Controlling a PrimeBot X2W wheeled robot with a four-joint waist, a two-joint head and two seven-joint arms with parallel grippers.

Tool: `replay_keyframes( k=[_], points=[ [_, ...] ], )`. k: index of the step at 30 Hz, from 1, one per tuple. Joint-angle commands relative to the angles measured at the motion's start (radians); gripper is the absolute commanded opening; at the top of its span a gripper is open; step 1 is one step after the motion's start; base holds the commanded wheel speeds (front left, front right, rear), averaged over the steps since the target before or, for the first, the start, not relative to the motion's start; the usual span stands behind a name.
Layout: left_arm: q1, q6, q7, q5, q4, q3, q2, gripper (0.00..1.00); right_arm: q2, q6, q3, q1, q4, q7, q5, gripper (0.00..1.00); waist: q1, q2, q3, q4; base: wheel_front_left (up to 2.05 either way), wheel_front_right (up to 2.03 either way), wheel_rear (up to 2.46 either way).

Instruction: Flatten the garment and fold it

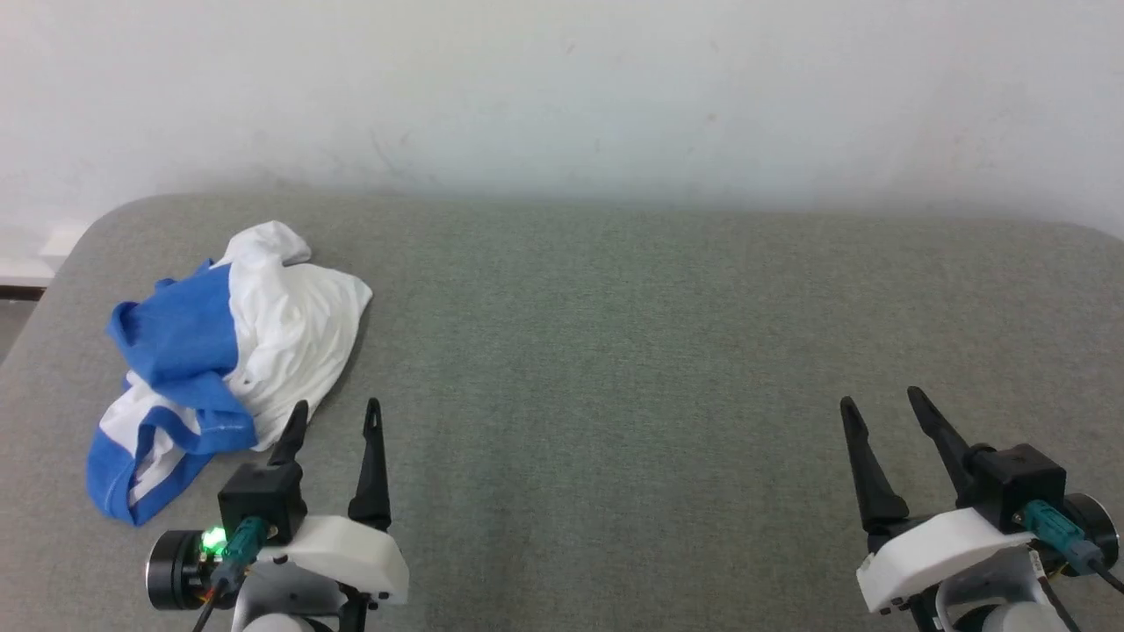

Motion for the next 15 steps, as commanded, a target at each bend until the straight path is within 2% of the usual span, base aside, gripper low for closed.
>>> replay_keyframes(
  k=[1,15],
  points=[
    [0.011,0.008,-0.011,-0.009,0.006,-0.001,-0.002,1.0,0.001,0.0,-0.001,0.006,0.003,-0.012,0.009,1.0,0.0,0.0,0.001,0.023,0.0,0.0,0.0],
    [0.026,0.026,-0.041,-0.028,0.008,0.002,-0.002,1.0,0.002,0.0,0.011,0.01,0.014,-0.041,0.031,1.0,0.0,0.0,0.002,0.123,0.0,0.0,0.0]
  ],
)
